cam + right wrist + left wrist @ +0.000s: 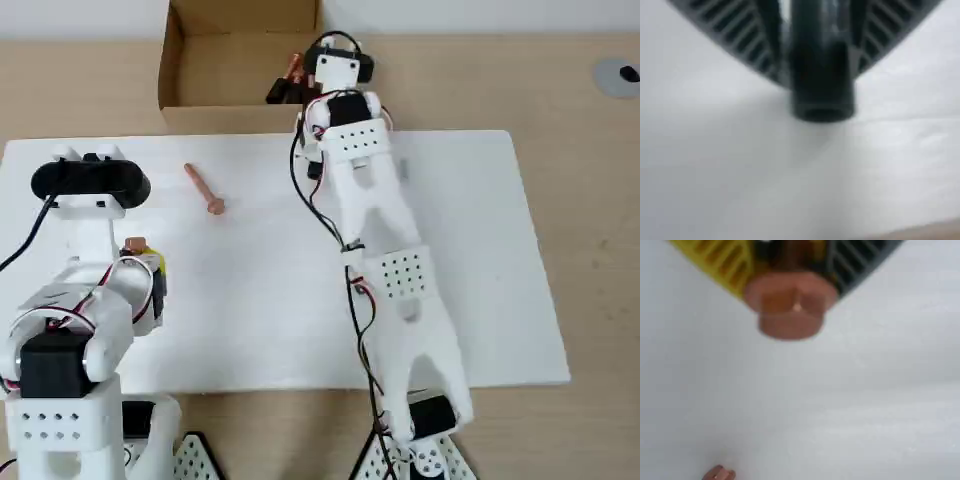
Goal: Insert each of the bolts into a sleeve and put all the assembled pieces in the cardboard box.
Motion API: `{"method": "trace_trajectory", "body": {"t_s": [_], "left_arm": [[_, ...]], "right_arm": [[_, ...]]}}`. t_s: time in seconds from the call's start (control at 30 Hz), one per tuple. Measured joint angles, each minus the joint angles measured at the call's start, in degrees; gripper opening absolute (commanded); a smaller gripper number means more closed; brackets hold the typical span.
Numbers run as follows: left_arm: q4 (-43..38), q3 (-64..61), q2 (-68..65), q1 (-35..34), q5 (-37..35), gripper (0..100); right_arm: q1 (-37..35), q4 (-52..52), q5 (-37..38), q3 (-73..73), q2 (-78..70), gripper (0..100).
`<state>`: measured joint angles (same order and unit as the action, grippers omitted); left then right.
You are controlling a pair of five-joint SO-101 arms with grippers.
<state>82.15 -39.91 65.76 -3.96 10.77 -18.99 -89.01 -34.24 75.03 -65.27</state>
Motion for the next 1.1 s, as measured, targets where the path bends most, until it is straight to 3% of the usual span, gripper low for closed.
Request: {"method": "trace_trajectory", "body": {"t_s": [0.3, 0.57, 0.73, 1.1], "left_arm": [[0.0, 3.6, 0.0, 0.0, 0.0, 1], [0.0, 3.6, 0.0, 0.0, 0.0, 1], [0.0, 3.6, 0.0, 0.0, 0.0, 1], [0.0, 3.6, 0.0, 0.0, 0.0, 1]], "right_arm": [[0.0, -1.8, 0.0, 1.1, 0.0, 2.4], [0.0, -3.1, 3.1, 1.1, 0.0, 13.7], [-0.6, -4.9, 2.9, 5.5, 0.0, 14.2], [-2.9, -5.9, -9.8, 8.9, -1.2, 14.2]]}}
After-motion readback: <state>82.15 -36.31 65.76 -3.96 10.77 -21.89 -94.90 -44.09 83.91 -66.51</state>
